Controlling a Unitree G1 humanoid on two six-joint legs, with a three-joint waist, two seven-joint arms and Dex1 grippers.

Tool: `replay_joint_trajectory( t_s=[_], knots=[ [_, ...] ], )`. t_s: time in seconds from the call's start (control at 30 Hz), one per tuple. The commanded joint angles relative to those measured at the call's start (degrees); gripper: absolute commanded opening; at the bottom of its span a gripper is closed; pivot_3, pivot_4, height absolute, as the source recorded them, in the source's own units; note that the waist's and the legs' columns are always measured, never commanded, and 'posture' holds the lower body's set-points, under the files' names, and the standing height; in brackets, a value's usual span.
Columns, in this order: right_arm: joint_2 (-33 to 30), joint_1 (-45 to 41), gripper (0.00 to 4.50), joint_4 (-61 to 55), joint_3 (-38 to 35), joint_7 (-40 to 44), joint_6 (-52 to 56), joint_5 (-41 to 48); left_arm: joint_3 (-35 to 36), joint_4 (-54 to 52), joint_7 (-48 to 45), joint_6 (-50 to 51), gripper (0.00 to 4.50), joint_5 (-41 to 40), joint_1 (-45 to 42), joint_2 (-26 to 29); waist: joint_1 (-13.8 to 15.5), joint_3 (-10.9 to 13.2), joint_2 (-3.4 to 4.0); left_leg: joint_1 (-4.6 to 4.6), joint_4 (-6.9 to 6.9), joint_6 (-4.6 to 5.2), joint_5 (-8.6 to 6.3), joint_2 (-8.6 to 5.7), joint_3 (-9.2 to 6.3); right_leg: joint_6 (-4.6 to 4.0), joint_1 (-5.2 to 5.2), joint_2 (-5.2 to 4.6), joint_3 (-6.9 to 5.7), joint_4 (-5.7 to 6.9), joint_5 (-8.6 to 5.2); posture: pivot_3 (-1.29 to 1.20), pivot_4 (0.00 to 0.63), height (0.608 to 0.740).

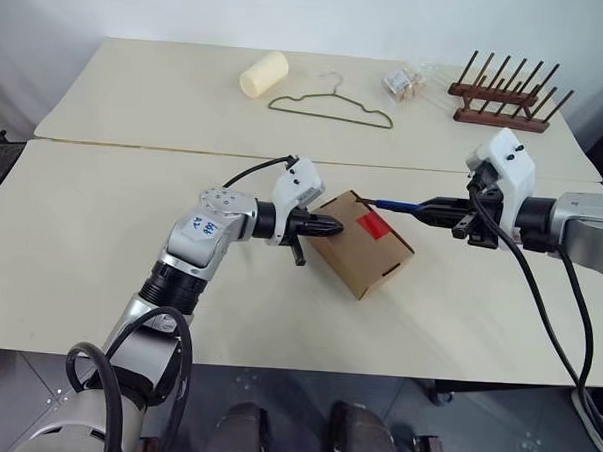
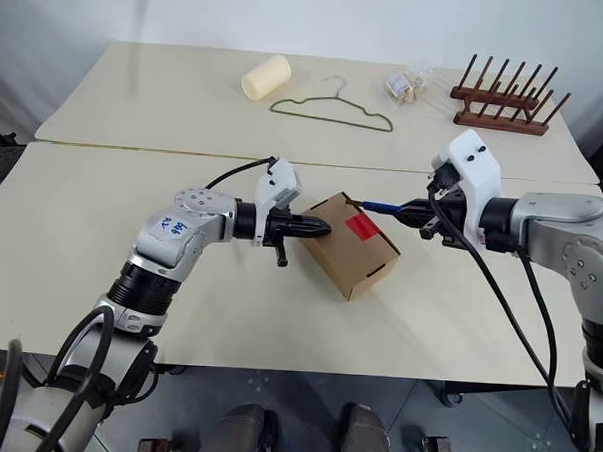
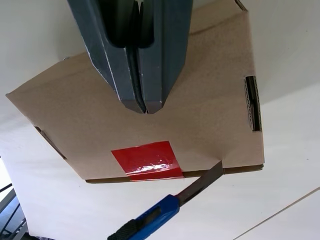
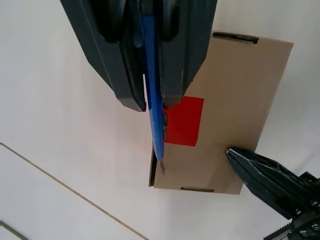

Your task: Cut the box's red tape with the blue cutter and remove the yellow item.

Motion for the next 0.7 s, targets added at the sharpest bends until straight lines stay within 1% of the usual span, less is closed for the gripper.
replay_joint_trajectory(
  t_s=[0.03, 0.3, 0.47, 0.7],
  knots=[
    [-0.51, -0.88, 0.14, -0.04, -2.36, 0.23, -0.39, -0.85, -1.03, -1.38, -0.46, 0.62, 0.00, 0.08, 0.83, 0.47, 0.00, 0.00, 0.00, 0.00, 0.00, 0.00, 0.00, 0.00, 0.00, 0.00, 0.00, 0.00, 0.00, 0.01, 0.00, 0.00, 0.150, 0.740],
    [-0.90, -0.22, 0.14, -0.81, -2.51, 1.22, 0.46, -0.45, -1.09, -1.68, -0.46, 0.84, 0.00, 0.03, 0.97, 0.44, -0.01, 0.00, 0.00, 0.02, 0.00, 0.00, 0.00, 0.00, 0.01, 0.00, 0.00, 0.00, 0.01, 0.03, 0.00, 0.00, 0.150, 0.740],
    [-2.72, 0.71, 0.14, -2.55, -1.07, 3.03, 2.59, -0.12, -1.14, -1.59, -0.41, 0.94, 0.00, 0.17, 0.80, 0.48, 0.00, 0.00, 0.00, 0.02, 0.01, 0.00, 0.00, 0.00, 0.01, 0.00, 0.00, 0.00, 0.02, 0.03, 0.00, 0.00, 0.150, 0.740],
    [-4.14, -5.60, 0.14, -0.67, 2.37, 3.59, 9.74, -0.61, -4.08, -0.89, -1.07, 3.29, 0.00, 1.62, -0.30, 1.21, 0.03, -0.01, 0.01, 0.07, 0.02, 0.00, 0.00, 0.00, 0.02, 0.00, 0.02, -0.01, 0.06, 0.08, 0.00, 0.00, 0.150, 0.740]
  ],
)
